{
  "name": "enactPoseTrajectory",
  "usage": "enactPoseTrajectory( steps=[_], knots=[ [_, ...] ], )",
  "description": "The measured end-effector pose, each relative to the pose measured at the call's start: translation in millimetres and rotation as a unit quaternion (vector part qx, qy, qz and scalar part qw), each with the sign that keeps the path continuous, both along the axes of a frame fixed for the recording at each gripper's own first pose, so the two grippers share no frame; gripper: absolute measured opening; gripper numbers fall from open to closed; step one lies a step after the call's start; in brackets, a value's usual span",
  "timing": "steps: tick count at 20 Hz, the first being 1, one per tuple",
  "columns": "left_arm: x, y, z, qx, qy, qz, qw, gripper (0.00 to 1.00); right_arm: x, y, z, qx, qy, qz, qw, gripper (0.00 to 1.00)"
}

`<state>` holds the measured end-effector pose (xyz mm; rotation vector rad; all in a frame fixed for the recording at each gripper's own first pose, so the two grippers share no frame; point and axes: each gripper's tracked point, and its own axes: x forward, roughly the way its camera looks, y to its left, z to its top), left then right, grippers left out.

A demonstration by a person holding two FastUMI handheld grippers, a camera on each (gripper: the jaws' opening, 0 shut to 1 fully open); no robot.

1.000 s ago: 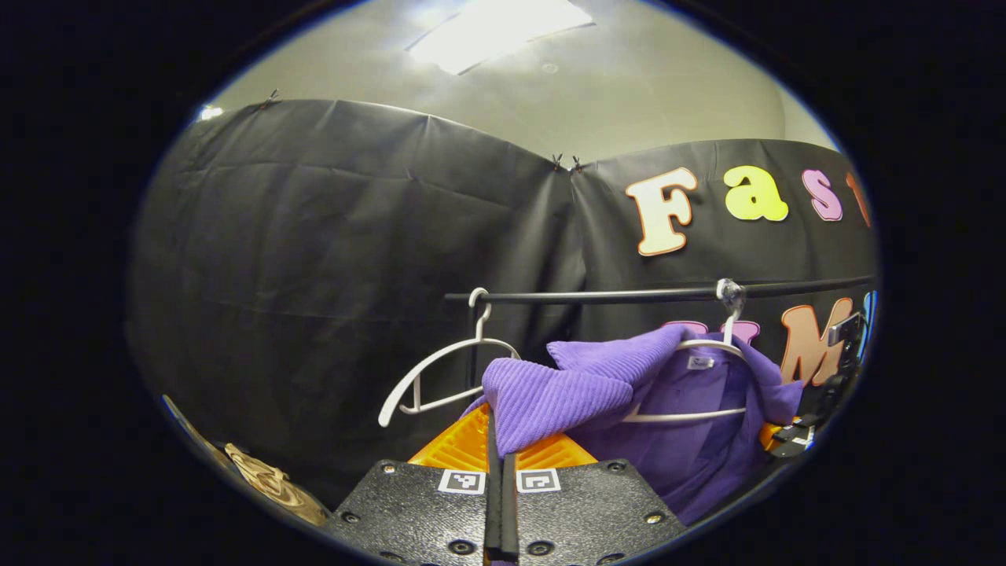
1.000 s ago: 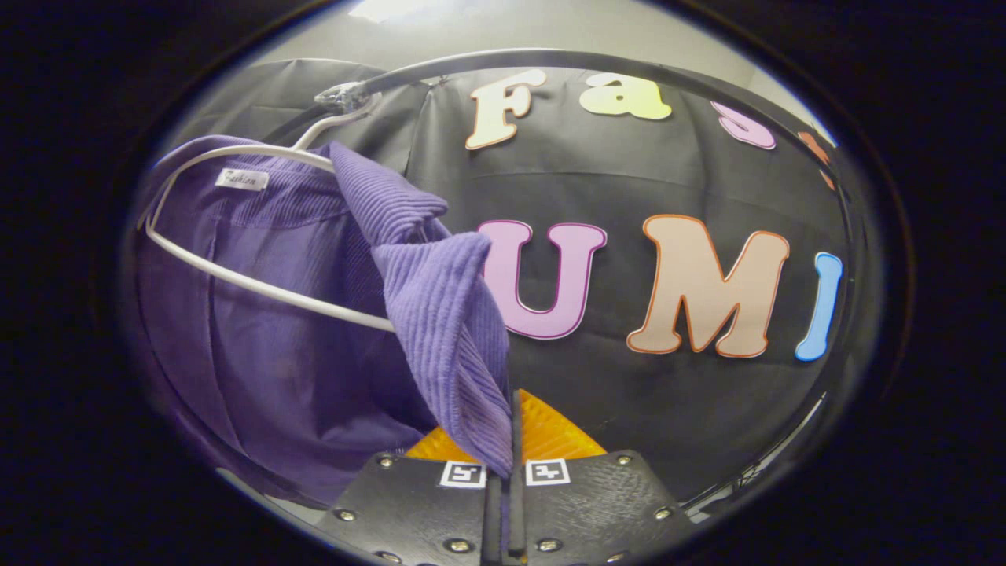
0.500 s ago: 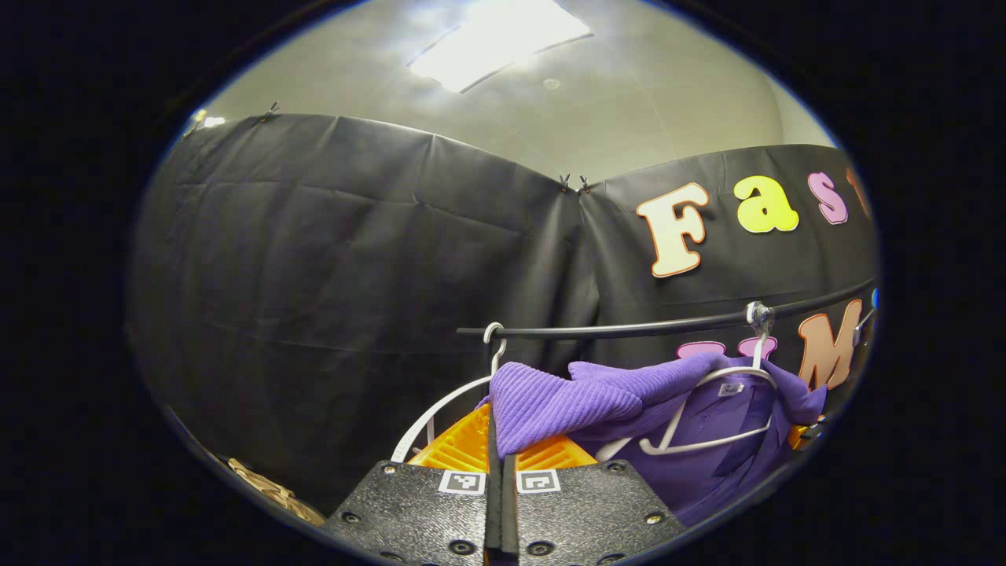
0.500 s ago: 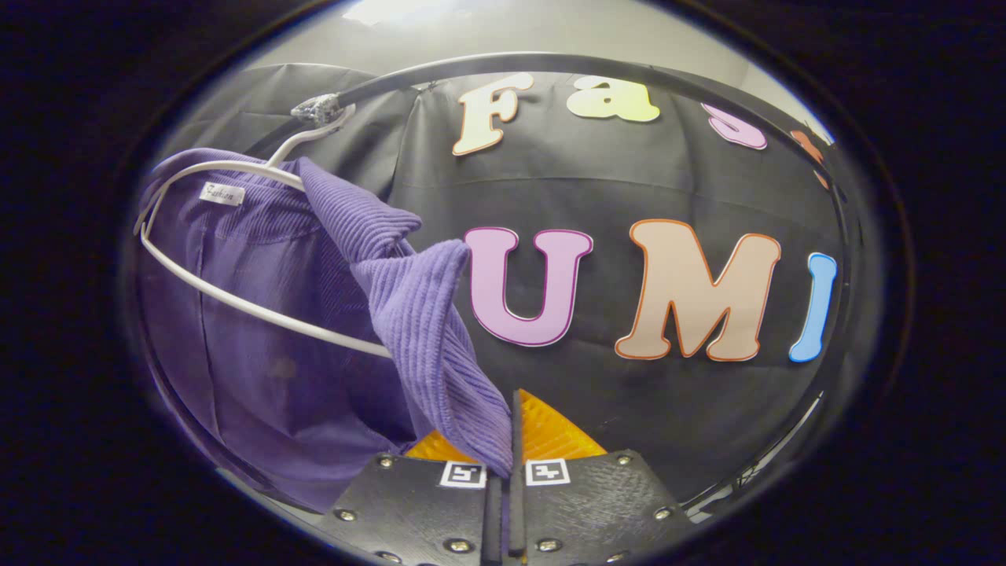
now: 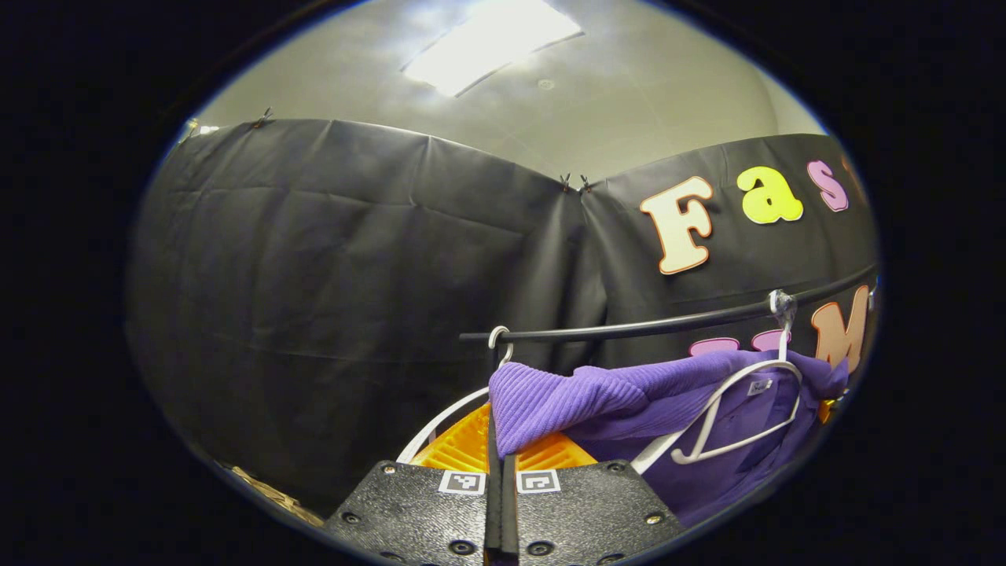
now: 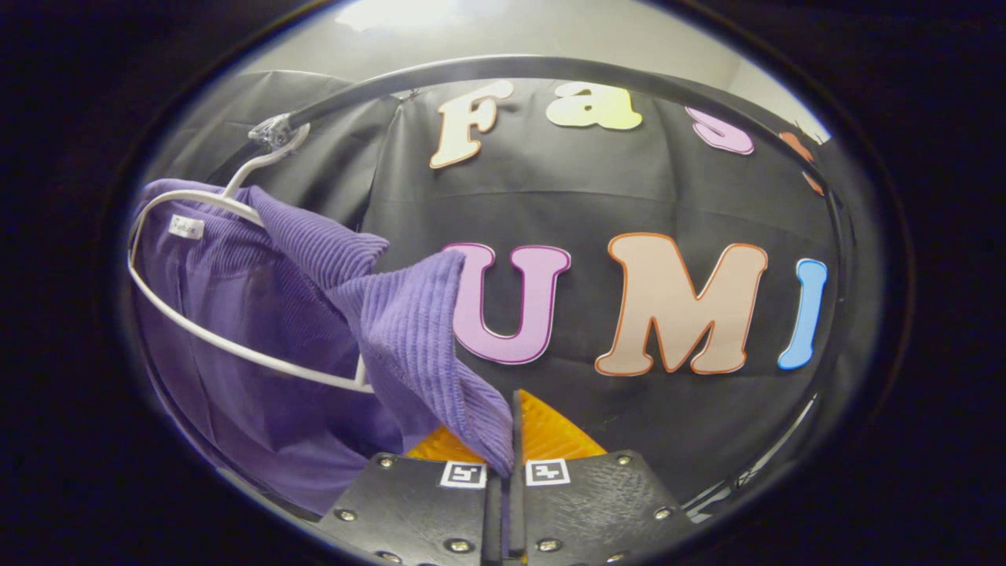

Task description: Grasp the clothes on the hanger with both hands and then place them into the laundry hamper below.

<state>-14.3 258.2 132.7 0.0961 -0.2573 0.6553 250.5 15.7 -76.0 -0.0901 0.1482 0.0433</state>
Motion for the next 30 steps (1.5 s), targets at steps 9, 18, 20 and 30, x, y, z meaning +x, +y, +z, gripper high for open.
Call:
enactPoseTrajectory(
  steps=[9,18,20,30],
  knots=[
    [14.5,14.9,-33.0,-0.021,0.023,0.000,1.000,0.00,34.0,-12.2,11.1,-0.018,-0.029,-0.024,0.999,0.04],
    [19.4,3.2,-67.4,-0.041,0.051,-0.016,0.998,0.01,52.7,-24.3,4.5,-0.031,-0.023,-0.045,0.998,0.04],
    [21.8,1.0,-76.2,-0.048,0.060,-0.020,0.997,0.01,55.3,-26.7,-2.4,-0.040,-0.019,-0.048,0.998,0.04],
    [22.5,-11.7,-129.5,-0.059,0.119,-0.024,0.991,0.03,29.3,-40.4,-87.7,-0.032,0.070,-0.059,0.995,0.04]
  ],
)
